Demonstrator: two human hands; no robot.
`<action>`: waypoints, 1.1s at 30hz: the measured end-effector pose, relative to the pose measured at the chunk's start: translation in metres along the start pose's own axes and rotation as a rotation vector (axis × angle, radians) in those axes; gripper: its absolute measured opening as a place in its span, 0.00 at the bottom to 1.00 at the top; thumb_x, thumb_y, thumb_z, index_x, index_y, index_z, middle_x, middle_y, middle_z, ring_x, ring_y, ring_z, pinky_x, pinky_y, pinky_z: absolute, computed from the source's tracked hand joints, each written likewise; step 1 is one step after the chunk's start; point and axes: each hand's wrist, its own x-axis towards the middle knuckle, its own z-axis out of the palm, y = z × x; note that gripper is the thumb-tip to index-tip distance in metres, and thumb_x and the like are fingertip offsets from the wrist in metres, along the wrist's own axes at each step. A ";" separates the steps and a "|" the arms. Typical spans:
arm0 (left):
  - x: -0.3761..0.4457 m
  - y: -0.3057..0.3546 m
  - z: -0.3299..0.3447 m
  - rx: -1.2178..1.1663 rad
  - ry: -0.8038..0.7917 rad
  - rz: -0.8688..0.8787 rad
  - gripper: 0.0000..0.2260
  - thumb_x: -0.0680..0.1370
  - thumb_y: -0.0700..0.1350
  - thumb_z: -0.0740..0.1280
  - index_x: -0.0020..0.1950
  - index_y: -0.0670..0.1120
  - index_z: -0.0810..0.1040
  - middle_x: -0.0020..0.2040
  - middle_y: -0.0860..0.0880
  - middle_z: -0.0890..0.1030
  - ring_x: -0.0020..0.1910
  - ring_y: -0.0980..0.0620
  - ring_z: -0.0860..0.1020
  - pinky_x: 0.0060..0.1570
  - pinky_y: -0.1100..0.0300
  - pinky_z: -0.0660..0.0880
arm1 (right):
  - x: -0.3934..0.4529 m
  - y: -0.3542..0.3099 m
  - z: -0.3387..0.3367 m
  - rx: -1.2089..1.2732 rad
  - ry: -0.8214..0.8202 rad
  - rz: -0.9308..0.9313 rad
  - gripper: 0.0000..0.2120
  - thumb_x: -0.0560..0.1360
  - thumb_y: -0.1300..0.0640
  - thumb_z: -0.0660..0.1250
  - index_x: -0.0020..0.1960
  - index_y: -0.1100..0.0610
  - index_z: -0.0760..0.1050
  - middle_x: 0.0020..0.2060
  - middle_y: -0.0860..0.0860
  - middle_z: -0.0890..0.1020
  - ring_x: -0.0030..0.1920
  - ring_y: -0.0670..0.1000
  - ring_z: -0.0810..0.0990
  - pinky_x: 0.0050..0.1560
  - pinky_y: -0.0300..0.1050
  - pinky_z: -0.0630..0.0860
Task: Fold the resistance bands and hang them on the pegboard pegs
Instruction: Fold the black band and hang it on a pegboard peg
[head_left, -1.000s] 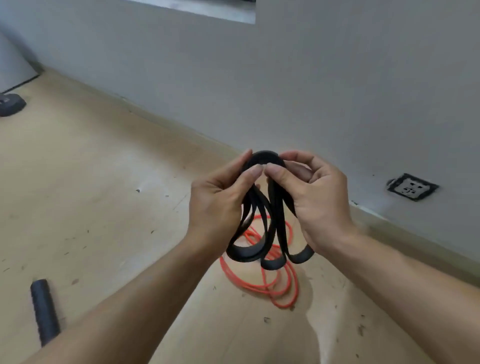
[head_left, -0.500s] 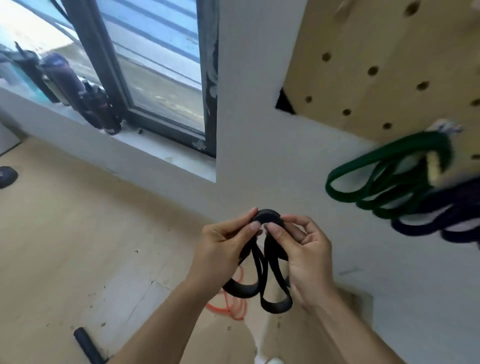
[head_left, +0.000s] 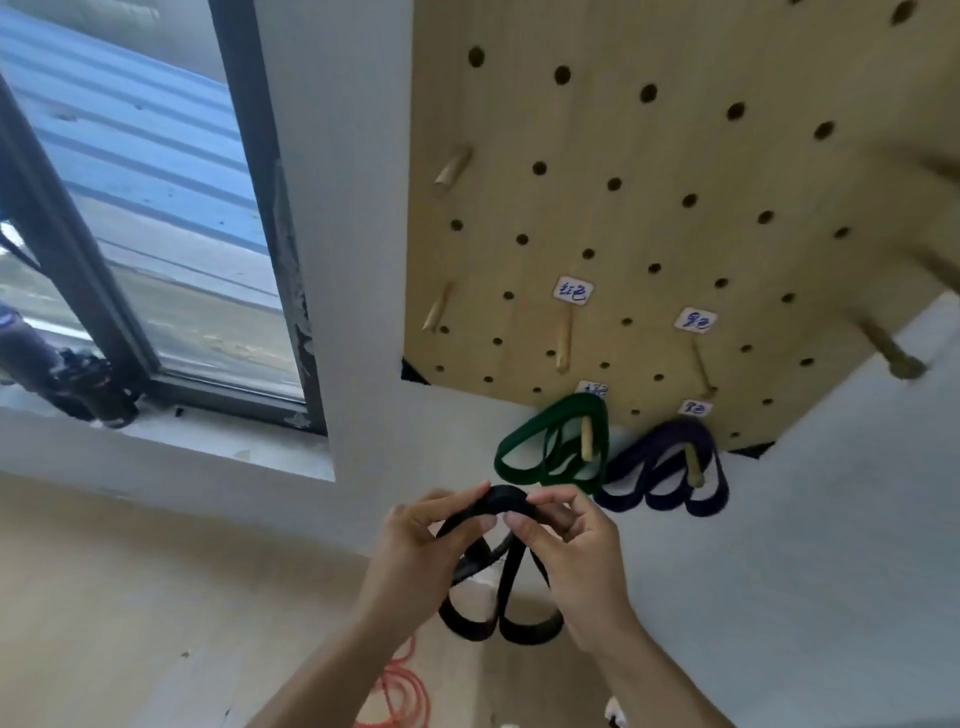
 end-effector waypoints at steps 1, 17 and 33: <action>0.005 0.001 0.007 0.011 -0.004 0.000 0.17 0.75 0.37 0.75 0.48 0.62 0.88 0.45 0.50 0.85 0.43 0.56 0.83 0.44 0.65 0.78 | 0.004 -0.002 -0.007 -0.004 0.007 0.004 0.11 0.71 0.66 0.78 0.48 0.59 0.78 0.44 0.53 0.89 0.49 0.53 0.87 0.51 0.48 0.81; 0.102 0.062 0.116 0.092 -0.021 0.201 0.20 0.75 0.34 0.74 0.50 0.62 0.88 0.49 0.51 0.88 0.50 0.50 0.86 0.52 0.54 0.82 | 0.114 -0.045 -0.104 0.137 0.026 -0.115 0.11 0.68 0.65 0.80 0.47 0.59 0.81 0.43 0.54 0.89 0.46 0.54 0.88 0.50 0.46 0.83; 0.161 0.068 0.215 0.099 -0.252 0.163 0.12 0.78 0.39 0.72 0.57 0.52 0.86 0.52 0.55 0.88 0.54 0.55 0.85 0.56 0.60 0.81 | 0.149 -0.040 -0.174 0.348 0.314 -0.100 0.10 0.73 0.68 0.75 0.54 0.61 0.83 0.45 0.55 0.89 0.47 0.53 0.88 0.50 0.46 0.85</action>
